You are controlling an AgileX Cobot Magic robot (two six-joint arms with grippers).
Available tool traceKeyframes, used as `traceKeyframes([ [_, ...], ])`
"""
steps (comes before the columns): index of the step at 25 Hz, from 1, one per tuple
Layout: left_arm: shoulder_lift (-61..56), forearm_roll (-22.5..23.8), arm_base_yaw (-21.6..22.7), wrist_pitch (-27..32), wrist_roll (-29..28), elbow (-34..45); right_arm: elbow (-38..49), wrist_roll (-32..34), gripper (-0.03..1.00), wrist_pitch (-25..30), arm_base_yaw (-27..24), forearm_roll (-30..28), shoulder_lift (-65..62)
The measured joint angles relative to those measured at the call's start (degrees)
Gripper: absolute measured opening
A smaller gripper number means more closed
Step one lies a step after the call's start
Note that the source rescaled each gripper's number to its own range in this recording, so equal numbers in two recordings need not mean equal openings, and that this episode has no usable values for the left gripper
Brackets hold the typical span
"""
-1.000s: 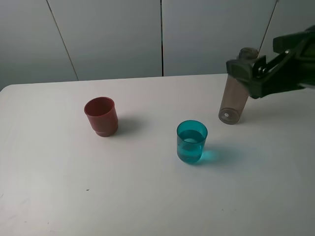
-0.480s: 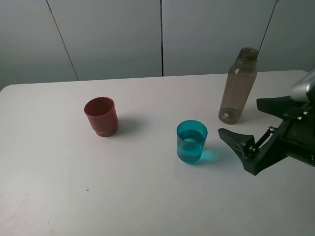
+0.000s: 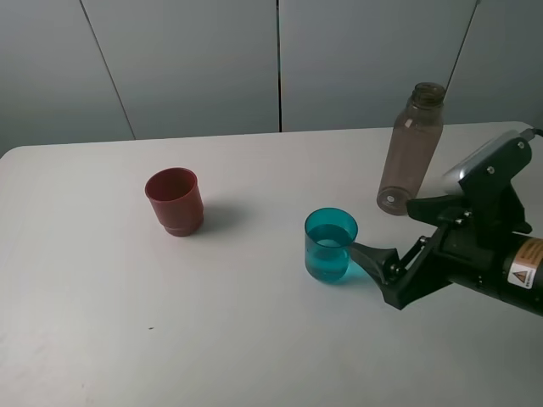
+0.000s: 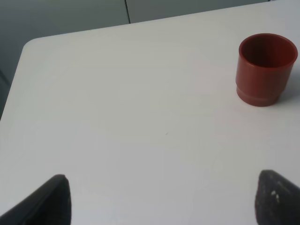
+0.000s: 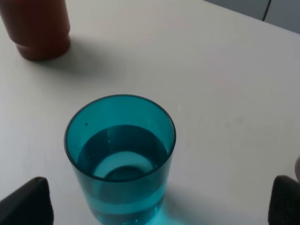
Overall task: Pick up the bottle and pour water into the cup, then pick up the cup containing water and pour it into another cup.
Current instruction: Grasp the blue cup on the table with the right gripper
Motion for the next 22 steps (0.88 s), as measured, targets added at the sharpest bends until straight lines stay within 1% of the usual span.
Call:
traceKeyframes([
  [5,0.0,0.0,0.0,0.0,0.0,0.0,-0.1,-0.3,1.0,-4.7,0.0,-0.5,9.6],
  [8,0.0,0.0,0.0,0.0,0.0,0.0,-0.1,-1.8,1.0,-6.9,0.0,-1.8,13.3],
  [13,0.0,0.0,0.0,0.0,0.0,0.0,-1.0,-3.2,1.0,-7.3,0.0,-3.0,16.8],
  [22,0.0,0.0,0.0,0.0,0.0,0.0,-7.5,-3.4,1.0,-7.5,0.0,-4.2,23.6],
])
